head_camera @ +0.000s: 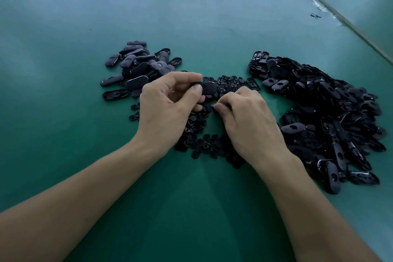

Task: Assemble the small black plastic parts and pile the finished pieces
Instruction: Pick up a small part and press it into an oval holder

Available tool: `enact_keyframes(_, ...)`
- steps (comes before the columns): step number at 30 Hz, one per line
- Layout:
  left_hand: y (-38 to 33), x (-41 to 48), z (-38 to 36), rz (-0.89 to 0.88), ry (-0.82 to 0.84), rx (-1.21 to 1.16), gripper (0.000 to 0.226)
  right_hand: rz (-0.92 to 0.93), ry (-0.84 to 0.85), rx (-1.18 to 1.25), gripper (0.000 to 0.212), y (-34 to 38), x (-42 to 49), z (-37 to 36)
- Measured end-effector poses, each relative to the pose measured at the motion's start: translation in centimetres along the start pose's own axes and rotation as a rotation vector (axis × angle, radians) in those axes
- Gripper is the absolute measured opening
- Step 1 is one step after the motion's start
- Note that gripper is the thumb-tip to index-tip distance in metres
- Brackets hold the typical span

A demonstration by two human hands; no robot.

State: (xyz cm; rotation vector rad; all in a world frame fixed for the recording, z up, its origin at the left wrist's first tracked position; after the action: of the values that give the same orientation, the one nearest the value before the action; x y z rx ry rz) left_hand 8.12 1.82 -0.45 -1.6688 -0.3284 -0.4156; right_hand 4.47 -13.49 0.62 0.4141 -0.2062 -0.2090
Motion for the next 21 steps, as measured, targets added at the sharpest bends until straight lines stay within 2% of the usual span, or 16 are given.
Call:
enact_keyframes(6,-0.1,-0.2,0.1,0.008,0.001,0.03,0.018,0.004,-0.09,0.244,0.013,0.0,-0.4,2.1)
enact_keyframes(10,-0.2,-0.1,0.3,0.002,-0.004,0.045,0.018,-0.016,-0.119,0.311,0.007,-0.7,-0.4,2.9)
enact_keyframes(13,-0.1,-0.1,0.2,0.007,-0.001,0.051,0.017,-0.005,-0.068,0.279,0.028,-0.6,-0.4,2.3)
enact_keyframes(14,-0.1,-0.1,0.2,0.01,0.002,0.053,0.017,0.007,-0.072,0.27,0.03,-0.4,-0.5,2.3)
enact_keyframes(17,-0.1,-0.1,0.1,0.012,0.013,0.063,0.017,0.016,-0.134,0.307,0.022,-0.5,-0.7,3.0)
enact_keyframes(21,0.0,-0.1,0.1,0.014,0.019,0.075,0.02,0.017,-0.185,0.493,0.01,-0.6,-0.8,3.9)
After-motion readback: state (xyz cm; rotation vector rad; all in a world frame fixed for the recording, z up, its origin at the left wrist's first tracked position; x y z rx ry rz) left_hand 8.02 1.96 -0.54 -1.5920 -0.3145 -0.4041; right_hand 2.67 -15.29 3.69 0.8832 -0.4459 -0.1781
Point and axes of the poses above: each hand's wrist, its own x-axis towards the middle knuckle, its own z-axis out of the back of the hand, y = z × x, the point moved 10 cm from there along x, towards the middle knuckle, and after that the axes turned 11 degrees about -z, right-handed, at the moved point
